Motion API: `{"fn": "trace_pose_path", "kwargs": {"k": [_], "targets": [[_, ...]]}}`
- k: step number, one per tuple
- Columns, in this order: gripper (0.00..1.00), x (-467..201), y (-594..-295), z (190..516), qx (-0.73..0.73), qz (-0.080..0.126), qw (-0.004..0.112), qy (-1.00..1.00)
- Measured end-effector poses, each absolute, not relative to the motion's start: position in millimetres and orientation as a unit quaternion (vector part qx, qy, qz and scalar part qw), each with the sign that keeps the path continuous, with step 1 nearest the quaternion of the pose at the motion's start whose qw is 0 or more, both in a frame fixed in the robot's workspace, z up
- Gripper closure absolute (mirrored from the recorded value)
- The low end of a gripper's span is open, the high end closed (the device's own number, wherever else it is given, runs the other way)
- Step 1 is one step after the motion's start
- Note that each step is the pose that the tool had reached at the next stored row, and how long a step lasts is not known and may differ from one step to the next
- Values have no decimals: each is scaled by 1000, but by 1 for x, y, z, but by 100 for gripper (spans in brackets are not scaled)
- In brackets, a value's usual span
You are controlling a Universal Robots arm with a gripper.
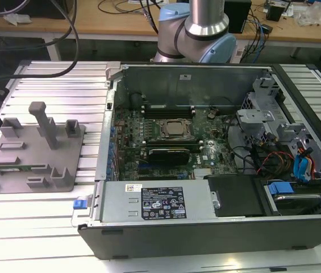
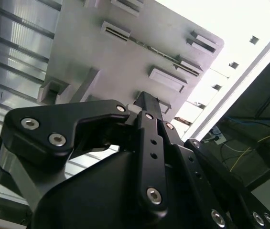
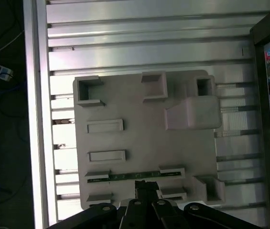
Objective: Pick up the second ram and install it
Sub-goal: 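Pick up the second ram and move it above second insertion slot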
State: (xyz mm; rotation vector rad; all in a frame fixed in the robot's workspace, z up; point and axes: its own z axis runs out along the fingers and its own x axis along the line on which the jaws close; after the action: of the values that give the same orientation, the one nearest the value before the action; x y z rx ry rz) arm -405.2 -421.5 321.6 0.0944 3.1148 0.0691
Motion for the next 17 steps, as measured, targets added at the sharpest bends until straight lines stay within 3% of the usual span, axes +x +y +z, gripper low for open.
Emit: {"fn": "trace_pose_path", "kwargs": {"k": [17], "targets": [[92,-405,-421,321,-200,24,7,979]]}}
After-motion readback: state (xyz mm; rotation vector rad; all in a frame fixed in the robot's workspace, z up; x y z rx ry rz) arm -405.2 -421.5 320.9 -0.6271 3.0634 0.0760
